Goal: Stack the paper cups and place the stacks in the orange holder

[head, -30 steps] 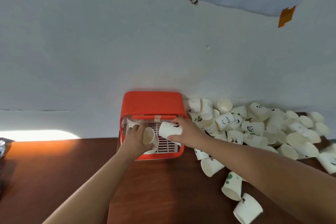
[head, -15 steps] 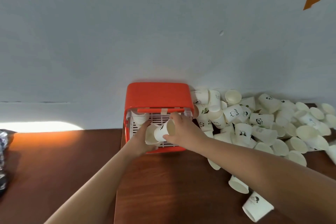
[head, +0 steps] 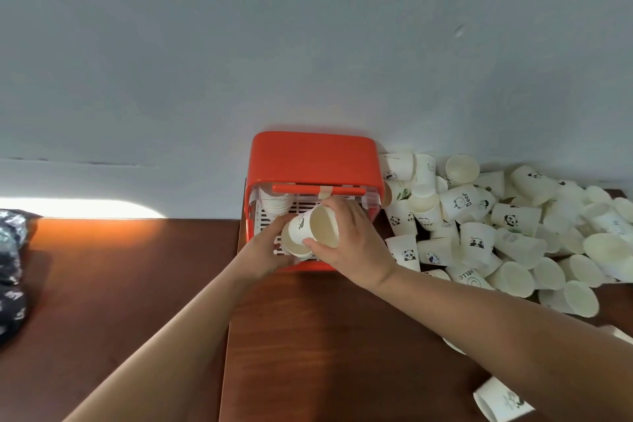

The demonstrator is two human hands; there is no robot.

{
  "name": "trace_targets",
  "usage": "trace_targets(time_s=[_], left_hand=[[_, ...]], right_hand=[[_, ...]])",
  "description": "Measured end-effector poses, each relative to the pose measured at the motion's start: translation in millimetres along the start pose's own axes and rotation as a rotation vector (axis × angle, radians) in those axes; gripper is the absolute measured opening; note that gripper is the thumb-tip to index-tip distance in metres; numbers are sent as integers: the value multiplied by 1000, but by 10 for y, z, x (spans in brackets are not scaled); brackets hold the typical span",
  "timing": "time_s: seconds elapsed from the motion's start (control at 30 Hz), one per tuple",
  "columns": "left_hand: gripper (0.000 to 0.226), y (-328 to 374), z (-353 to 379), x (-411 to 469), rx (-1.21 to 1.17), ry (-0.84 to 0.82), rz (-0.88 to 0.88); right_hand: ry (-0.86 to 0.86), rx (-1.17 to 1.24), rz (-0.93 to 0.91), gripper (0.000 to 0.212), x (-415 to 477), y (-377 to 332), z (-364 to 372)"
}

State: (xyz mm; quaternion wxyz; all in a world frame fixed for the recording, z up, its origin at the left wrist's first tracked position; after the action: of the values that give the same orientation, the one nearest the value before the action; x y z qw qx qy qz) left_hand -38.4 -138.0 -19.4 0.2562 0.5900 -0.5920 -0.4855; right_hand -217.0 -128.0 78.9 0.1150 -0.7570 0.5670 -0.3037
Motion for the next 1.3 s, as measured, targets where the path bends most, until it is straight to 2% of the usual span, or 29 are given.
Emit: trace_targets(time_s=[0.1,0.27,0.33,0.4,0.47,0.63,0.7,0.83,0.97,1.03,1.13,1.2,1.3], left_hand=[[87,-31,4,-8,0,4,-36],[69,-105,-8,-74,-21,90,-28],[60,-132,-10,-101,-111,59,-46],[52,-116,11,-132,-260,18,-87],[46,-72,30,-154,-307,22,-112],[47,-58,88,-111,-137,122,-103],[50,-11,151,-136,-66,144,-98],[44,165,197,-381,178,428,-50],[32,366,371,-642,174,561,-28],[25,455,559,-714,177,539,-7],[10,610,977,-759,192,389,69],[9,712,1322,-750,238,271,125],[13,840,1823,-648,304,175,63]], right_hand=[[-169,-57,43,65,4,2,129],[-471,-7,75,79,46,101,341],[-547,-22,85,79,24,158,410],[-517,-33,137,79,4,211,453],[-449,-31,191,78,-22,230,472],[-379,9,301,76,-147,252,459],[-354,28,310,69,-224,280,318],[-344,-8,285,57,-632,470,-186],[-330,-143,391,55,-1160,1019,-680],[-325,-211,445,54,-1346,1310,-904],[-308,-308,465,55,-1552,1734,-1193],[-284,-355,477,56,-1658,2010,-1353],[-271,-385,433,59,-1706,2372,-1519]])
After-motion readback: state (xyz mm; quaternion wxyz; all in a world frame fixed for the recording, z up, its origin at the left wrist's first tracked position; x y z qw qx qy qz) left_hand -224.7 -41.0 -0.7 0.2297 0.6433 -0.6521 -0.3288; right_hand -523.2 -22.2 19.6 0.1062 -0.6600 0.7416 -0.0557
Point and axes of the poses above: each hand's wrist, its own x-axis towards the middle knuckle, its own z-axis out of the palm, y = z × x, the point moved 4 cm from there along x, towards the middle knuckle, and after that the axes turned 12 degrees about y, right-handed, at the moved point
